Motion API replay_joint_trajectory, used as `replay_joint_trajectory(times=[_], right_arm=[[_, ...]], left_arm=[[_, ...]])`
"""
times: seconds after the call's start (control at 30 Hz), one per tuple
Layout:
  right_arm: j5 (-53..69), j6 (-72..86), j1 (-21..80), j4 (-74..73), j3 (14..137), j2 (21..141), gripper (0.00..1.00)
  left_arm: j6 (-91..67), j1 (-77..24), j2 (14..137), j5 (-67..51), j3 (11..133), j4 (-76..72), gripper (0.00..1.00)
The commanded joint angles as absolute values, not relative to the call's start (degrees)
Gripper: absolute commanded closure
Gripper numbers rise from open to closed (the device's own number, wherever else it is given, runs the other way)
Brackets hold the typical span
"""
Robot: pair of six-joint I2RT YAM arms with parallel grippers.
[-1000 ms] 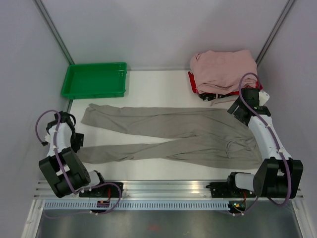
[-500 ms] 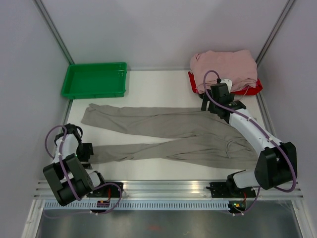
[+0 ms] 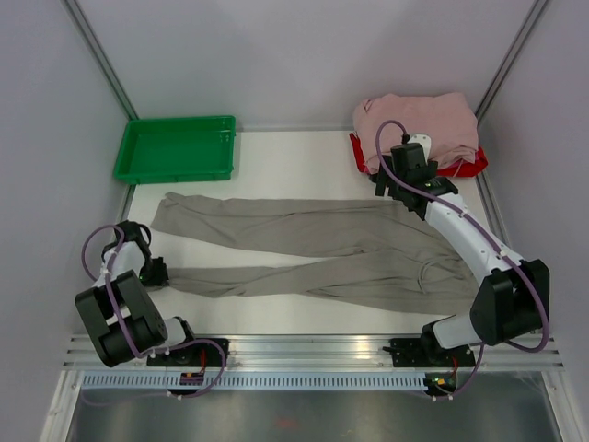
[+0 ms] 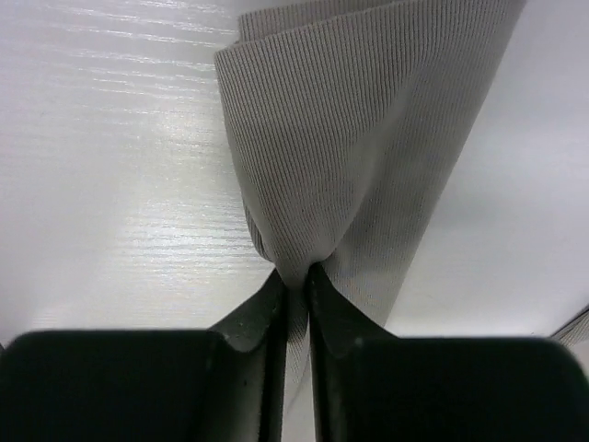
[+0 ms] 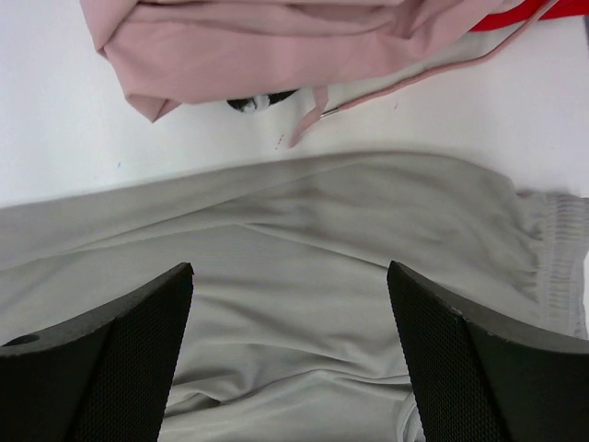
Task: Fold and stack the trousers
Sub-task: Flatten the trousers out
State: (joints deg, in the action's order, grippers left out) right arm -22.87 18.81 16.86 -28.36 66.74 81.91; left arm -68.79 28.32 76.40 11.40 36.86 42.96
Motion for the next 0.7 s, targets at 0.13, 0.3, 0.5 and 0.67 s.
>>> replay_joint_trajectory(times=[0.13, 0.3, 0.5, 0.67], right_arm=[[-27.77, 17.14, 16.87, -30.85, 73.03, 85.42, 0.07], [-28.13, 18.54, 16.87, -31.12, 73.04, 86.22, 0.07], [-28.04, 19.25, 16.79, -29.62, 70.49, 85.87, 0.06], [-27.51, 19.34, 16.79, -28.74, 69.35, 85.87, 0.06]], left_arm=[[-68.56, 28.74, 74.54, 21.35, 36.99, 47.35, 0.98], [-64.87, 28.74, 63.47, 29.85, 44.02, 57.55, 0.98], [-59.16, 28.74, 58.19, 38.58, 54.40, 68.82, 0.98], [-44.57, 28.74, 63.18, 35.34, 54.67, 61.01, 0.96]])
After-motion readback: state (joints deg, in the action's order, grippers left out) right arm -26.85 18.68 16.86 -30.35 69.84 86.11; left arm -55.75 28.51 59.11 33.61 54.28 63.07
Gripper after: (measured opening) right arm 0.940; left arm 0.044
